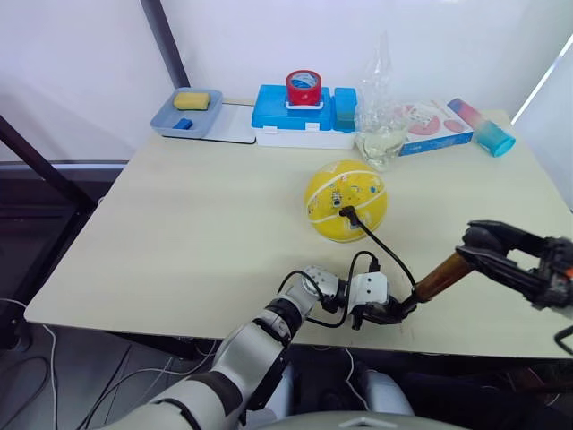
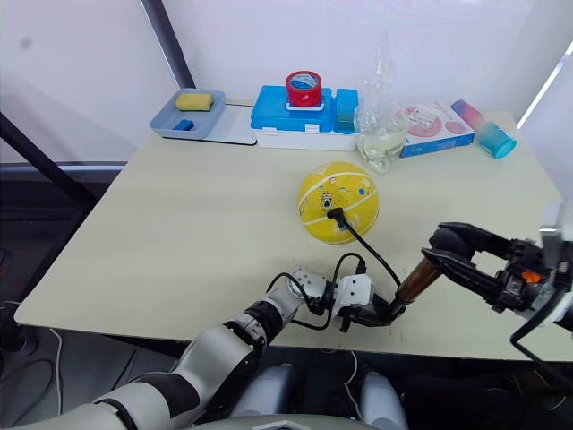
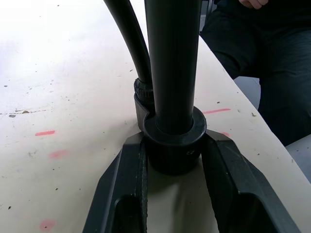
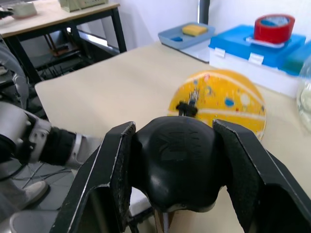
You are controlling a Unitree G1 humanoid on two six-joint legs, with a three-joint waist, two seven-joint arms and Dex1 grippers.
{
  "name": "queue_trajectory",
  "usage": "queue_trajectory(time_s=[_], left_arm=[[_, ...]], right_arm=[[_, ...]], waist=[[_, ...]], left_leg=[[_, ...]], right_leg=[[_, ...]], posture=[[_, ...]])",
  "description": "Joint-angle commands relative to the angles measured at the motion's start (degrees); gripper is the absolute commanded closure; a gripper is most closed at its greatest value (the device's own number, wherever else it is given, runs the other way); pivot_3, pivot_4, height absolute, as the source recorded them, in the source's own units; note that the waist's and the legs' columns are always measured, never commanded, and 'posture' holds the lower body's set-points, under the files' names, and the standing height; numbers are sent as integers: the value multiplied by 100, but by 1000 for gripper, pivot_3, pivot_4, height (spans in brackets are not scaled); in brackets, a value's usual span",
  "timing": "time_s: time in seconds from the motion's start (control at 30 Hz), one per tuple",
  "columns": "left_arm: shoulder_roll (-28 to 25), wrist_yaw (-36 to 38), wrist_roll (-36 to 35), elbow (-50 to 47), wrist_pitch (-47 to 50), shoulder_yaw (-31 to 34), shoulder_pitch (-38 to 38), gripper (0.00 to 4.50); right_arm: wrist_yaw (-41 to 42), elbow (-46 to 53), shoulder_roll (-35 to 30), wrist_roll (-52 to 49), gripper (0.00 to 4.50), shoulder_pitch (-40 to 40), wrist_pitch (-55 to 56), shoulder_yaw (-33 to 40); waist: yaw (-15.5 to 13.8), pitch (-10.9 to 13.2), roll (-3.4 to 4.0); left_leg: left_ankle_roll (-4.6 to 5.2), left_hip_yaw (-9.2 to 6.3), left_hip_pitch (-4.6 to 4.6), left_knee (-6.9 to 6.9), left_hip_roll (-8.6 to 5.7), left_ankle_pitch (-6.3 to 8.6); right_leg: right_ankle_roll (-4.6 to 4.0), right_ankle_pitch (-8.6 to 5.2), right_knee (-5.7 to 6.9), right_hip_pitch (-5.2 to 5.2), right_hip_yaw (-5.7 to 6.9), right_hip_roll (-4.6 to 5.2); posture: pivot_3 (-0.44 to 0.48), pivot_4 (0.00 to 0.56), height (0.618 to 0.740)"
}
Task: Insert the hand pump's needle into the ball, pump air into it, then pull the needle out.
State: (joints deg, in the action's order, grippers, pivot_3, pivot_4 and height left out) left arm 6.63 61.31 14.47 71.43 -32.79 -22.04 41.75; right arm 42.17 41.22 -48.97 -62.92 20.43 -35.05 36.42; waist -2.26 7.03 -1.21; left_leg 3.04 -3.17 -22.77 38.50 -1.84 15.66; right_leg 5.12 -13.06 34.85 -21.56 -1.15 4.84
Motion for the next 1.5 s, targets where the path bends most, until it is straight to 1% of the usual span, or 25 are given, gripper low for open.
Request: queue_trajectory(time_s=[0.03,0.13,0.23,0.3,0.37,0.5,0.63,0.77,0.87,0.97,1.1,1.23,1.33,1.4,1.5], left_arm=[[-60,115,228,183,107,-166,-116,3393],[-59,107,223,180,110,-161,-108,3393],[-67,108,220,176,108,-158,-106,3393],[-74,111,224,176,105,-162,-107,3393],[-82,120,226,178,102,-164,-103,3393],[-101,140,233,183,94,-170,-87,3393],[-105,153,247,192,87,-180,-75,3393],[-81,160,249,199,87,-183,-66,3393],[-77,166,247,200,85,-183,-66,3393],[-71,173,244,197,79,-185,-78,3393],[-68,160,243,195,83,-185,-81,3393],[-74,149,241,198,92,-180,-70,3393],[-74,142,241,196,93,-180,-72,3393],[-74,142,242,195,87,-183,-77,3393],[-69,138,242,197,85,-184,-76,3393]], right_arm=[[-16,-328,397,1188,2485,153,464,-859],[63,-562,691,1917,2485,290,911,-1439],[91,-746,963,2364,2485,410,1272,-1822],[108,-807,1054,2560,2485,462,1443,-1949],[109,-748,1115,2493,2485,472,1525,-1879],[139,-438,991,1829,2485,452,1405,-1192],[140,-115,585,794,2485,406,1008,-197],[14,-47,14,-312,2485,215,546,842],[-63,-109,-251,-759,2485,113,283,1266],[-150,-284,-651,-1341,2485,-104,-13,1845],[-220,-442,-907,-1668,2485,-301,-321,2156],[-252,-446,-934,-1643,2485,-446,-493,2061],[-101,-285,-796,-1155,2485,-264,-561,1639],[-12,-218,-661,-846,2485,-144,-521,1354],[84,-172,-329,-290,2485,-31,-296,660]], waist=[[0,-2,2],[11,-4,0],[9,-5,0],[11,-11,-5],[12,-12,-8],[9,-11,-6],[5,-8,2],[2,-4,-5],[-7,-3,-19],[-2,-2,-20],[-2,3,-29],[-2,3,-29],[4,0,-33],[7,-10,-50],[15,-20,-68]], left_leg=[[0,1,0,0,0,0],[4,24,5,1,-4,3],[13,44,9,2,-5,8],[17,53,15,2,-5,11],[19,65,20,1,-4,13],[37,110,32,1,2,25],[71,166,28,3,1,46],[98,192,17,7,-11,64],[110,235,3,7,-11,71],[123,273,1,8,-10,78],[135,293,2,9,-10,86],[140,305,-2,9,-11,90],[146,317,-2,9,-12,93],[149,326,-1,9,-12,95],[152,331,-1,11,-15,98]], right_leg=[[0,0,0,0,-1,-1],[5,-1,0,-3,-20,2],[9,-1,2,-9,-34,4],[10,-1,4,-10,-38,5],[10,-1,6,-10,-39,6],[15,2,8,-13,-50,17],[31,11,4,-37,-55,42],[49,21,-6,-66,-69,66],[64,30,-6,-95,-105,75],[77,38,-7,-110,-141,79],[82,41,-9,-115,-159,99],[87,43,-14,-121,-199,105],[100,49,-21,-123,-233,101],[108,53,-27,-124,-262,95],[117,54,-33,-124,-301,88]], posture=[[0,150,737],[0,150,737],[0,150,737],[0,150,737],[0,150,737],[0,150,737],[0,150,737],[0,150,737],[0,150,737],[0,150,737],[0,150,737],[0,150,737],[0,150,737],[0,150,737],[0,150,737]])
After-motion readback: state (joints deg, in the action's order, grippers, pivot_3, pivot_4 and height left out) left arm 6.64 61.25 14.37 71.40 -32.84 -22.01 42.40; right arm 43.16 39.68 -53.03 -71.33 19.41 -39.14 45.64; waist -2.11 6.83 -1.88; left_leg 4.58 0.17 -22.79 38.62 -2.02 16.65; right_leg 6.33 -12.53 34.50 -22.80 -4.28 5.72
